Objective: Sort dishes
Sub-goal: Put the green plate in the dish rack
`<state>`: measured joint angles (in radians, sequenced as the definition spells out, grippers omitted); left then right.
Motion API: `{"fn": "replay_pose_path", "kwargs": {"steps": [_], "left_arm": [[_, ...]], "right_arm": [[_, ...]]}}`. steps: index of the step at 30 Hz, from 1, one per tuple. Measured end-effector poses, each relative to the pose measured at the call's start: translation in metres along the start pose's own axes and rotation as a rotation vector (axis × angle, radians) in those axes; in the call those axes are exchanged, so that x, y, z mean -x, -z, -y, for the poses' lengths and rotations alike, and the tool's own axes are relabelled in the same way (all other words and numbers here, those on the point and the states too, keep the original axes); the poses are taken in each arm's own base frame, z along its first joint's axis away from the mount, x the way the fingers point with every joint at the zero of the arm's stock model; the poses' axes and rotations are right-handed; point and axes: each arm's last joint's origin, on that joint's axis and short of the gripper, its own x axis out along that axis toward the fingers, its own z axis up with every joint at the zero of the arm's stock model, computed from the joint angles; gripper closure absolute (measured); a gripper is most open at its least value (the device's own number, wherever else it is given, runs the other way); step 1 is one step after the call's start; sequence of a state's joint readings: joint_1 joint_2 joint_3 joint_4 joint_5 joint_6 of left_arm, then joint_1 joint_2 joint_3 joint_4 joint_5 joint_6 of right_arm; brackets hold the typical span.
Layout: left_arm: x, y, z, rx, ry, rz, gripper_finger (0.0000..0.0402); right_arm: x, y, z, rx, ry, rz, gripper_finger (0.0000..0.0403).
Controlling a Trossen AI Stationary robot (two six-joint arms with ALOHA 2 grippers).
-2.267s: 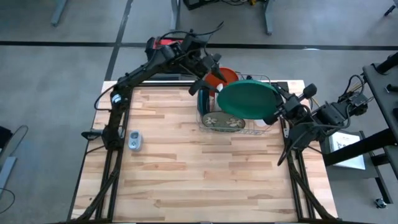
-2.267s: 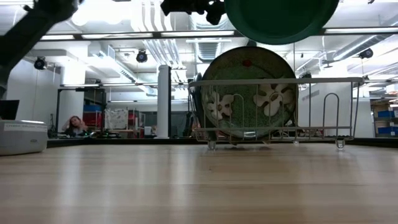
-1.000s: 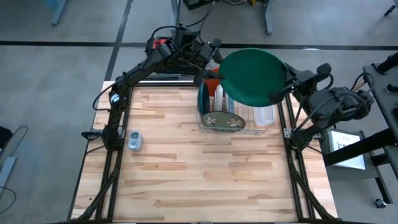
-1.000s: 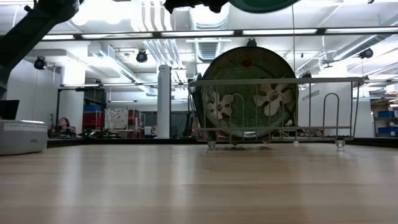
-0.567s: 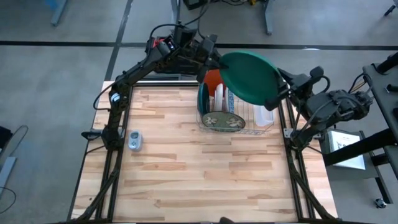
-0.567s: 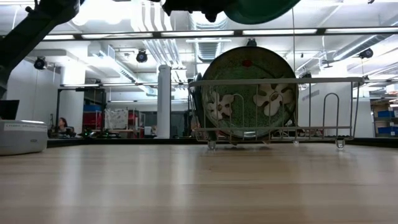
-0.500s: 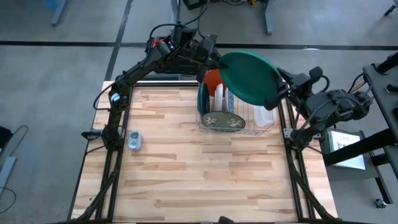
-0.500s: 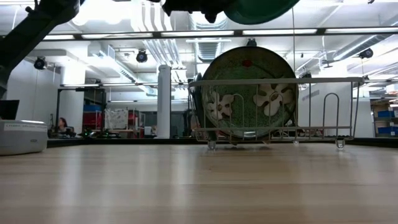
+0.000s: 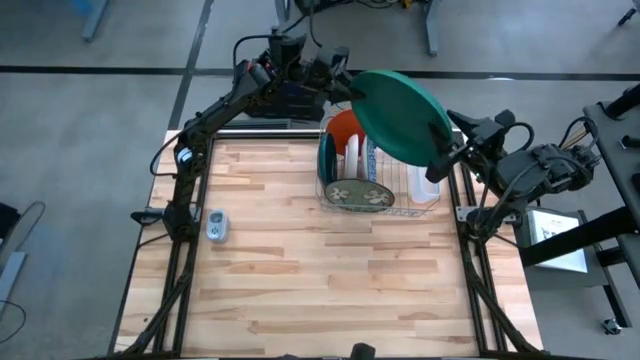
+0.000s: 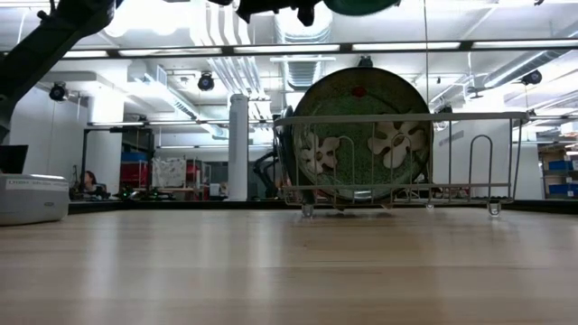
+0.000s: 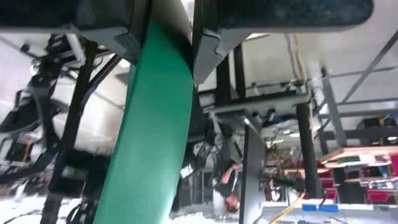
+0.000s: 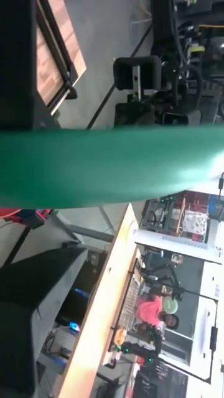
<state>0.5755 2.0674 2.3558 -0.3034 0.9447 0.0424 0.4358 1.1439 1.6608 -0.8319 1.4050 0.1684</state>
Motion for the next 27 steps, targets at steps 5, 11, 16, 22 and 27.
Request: {"fn": "replay_pose_path", "kwargs": {"steps": [5, 11, 16, 22, 27], "left_arm": [[0.001, -0.007, 0.001, -0.021, 0.021, 0.046, 0.0352], [0.001, -0.011, 0.001, -0.06, 0.028, 0.069, 0.0352], [0.002, -0.011, 0.001, -0.076, 0.019, 0.067, 0.0345], [0.004, -0.011, -0.001, -0.092, 0.024, 0.067, 0.0315], [0.011, -0.013, -0.005, -0.104, -0.027, 0.072, 0.0286]], "right_arm": [[0.0, 0.004, 0.0, -0.015, -0.03, -0.014, 0.016], [-0.001, 0.013, -0.007, -0.084, -0.035, -0.028, 0.0151], [-0.005, 0.02, -0.021, -0.054, 0.08, 0.002, 0.0214], [-0.012, 0.027, -0.045, 0.018, 0.143, 0.01, 0.0368], [-0.014, 0.027, -0.059, -0.021, 0.177, 0.027, 0.0369]]}}
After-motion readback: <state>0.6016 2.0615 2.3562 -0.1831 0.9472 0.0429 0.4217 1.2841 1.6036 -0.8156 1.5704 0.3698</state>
